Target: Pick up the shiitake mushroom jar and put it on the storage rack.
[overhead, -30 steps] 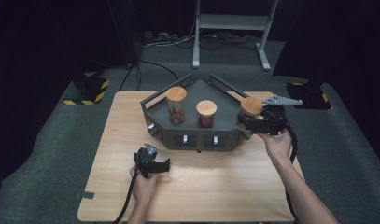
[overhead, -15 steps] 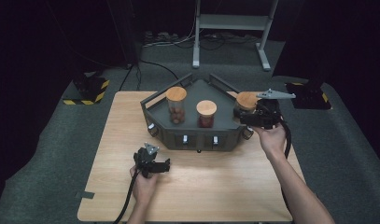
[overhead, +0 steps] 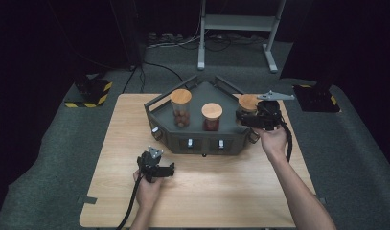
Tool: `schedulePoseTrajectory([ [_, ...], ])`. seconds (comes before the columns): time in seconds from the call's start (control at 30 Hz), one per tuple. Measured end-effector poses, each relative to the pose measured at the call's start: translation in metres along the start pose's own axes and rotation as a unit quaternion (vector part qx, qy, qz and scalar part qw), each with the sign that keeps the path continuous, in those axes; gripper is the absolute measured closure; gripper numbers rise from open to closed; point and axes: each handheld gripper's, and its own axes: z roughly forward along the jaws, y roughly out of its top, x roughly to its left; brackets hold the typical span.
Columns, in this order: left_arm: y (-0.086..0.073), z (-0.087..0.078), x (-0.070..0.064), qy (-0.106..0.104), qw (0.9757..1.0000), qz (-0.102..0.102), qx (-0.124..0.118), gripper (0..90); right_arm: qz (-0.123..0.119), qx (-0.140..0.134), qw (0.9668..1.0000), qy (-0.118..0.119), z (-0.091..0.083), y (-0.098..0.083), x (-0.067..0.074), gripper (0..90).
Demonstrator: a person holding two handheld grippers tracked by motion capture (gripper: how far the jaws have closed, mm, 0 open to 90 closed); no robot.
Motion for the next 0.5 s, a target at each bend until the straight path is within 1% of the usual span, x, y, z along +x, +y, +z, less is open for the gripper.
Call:
schedulePoseTrajectory([
  [0.1,0.000,0.000,0.000,0.000,1.0000,0.000,0.000,4.4,0.007,0.000,1.0000,-0.004,0.005,0.001,-0.002,25.2],
  [0.3,0.000,0.000,0.000,0.000,1.0000,0.000,0.000,4.4,0.006,0.005,0.9998,-0.016,0.013,0.000,-0.004,25.2],
  [0.5,0.000,0.000,0.000,0.000,1.0000,0.001,0.000,4.3,0.011,-0.001,0.9998,-0.017,0.018,0.001,-0.007,25.2],
])
